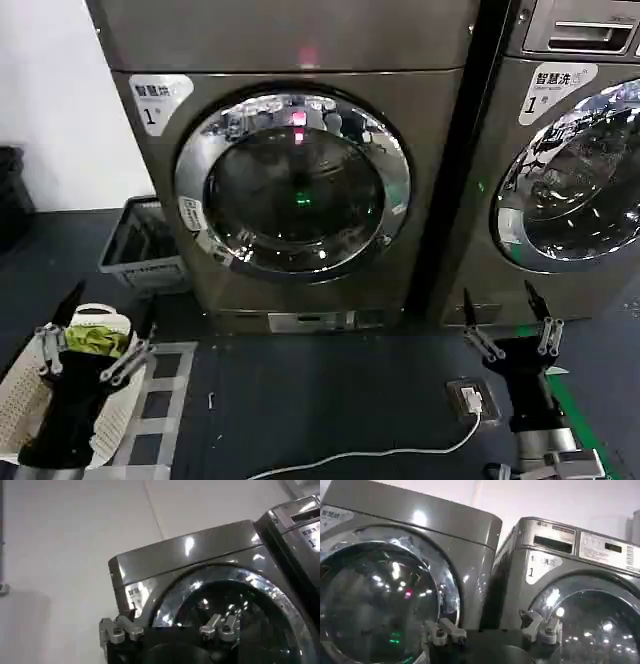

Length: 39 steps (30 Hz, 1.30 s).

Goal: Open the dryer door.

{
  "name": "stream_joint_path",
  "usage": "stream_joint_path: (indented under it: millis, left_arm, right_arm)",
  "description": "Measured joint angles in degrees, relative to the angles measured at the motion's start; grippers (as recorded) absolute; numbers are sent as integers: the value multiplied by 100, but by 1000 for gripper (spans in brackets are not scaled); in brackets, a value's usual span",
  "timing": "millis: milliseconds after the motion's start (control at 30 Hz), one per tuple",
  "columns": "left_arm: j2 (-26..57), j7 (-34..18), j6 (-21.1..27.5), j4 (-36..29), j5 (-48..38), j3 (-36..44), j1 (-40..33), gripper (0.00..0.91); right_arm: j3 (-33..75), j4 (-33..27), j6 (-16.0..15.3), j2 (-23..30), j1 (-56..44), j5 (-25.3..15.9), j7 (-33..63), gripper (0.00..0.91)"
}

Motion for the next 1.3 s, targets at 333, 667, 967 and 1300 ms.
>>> stream_joint_path:
  millis: [333, 667, 967, 1300]
  left_arm:
    - [61, 3, -20, -27, 2, 12, 50, 907]
    - [9, 67, -35, -133, -8, 23, 140, 907]
    - [-76, 143, -150, -237, 10, -86, 233, 907]
    - [-201, 168, -210, -365, 22, -257, 364, 907]
  right_arm:
    - [-384, -463, -164, -799, 517, 669, -145, 907]
    - [-1232, -1334, -65, -2207, 1696, 1684, -514, 907]
    - [-2502, -2138, 109, -3040, 3123, 2187, -773, 907]
    - [-3901, -3145, 157, -3061, 4762, 2325, -894, 907]
